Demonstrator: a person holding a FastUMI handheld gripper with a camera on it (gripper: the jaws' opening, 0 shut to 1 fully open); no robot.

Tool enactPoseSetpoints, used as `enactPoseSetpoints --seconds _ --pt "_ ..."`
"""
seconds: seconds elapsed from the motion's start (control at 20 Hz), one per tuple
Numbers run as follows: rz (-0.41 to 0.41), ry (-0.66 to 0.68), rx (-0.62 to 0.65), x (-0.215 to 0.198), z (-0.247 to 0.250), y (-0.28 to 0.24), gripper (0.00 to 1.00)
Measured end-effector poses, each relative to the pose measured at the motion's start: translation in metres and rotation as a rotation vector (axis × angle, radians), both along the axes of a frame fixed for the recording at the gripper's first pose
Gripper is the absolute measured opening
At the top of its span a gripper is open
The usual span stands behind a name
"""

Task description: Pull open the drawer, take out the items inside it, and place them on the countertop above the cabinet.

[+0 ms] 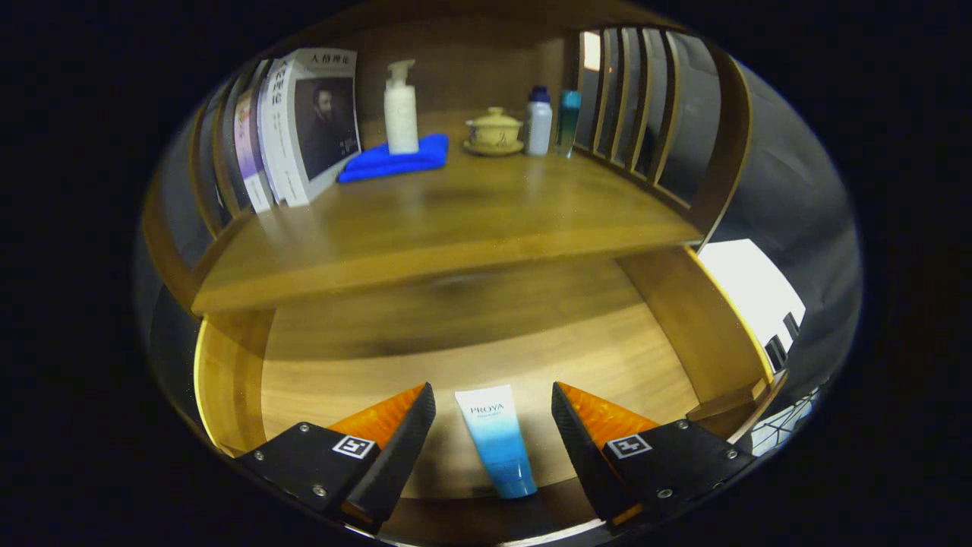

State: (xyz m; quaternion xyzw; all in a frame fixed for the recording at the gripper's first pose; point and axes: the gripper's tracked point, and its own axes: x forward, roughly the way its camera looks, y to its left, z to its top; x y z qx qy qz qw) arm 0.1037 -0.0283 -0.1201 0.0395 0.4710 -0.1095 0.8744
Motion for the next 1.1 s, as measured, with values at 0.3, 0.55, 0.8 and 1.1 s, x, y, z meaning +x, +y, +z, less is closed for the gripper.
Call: enactPoseSetpoints --seconds 0.3,0.55,0.8,1.1 --pt "-0.058 0.199 0.058 -0.022 -0.034 0.001 0.95" --pt "-0.090 0.298 0.093 -0.034 -0.048 0.000 0.95" --pt "-0.104 0.332 0.129 -0.037 -0.051 0.004 0.94" --pt "-0.104 0.328 0.134 -0.037 -0.052 0.004 0.93"
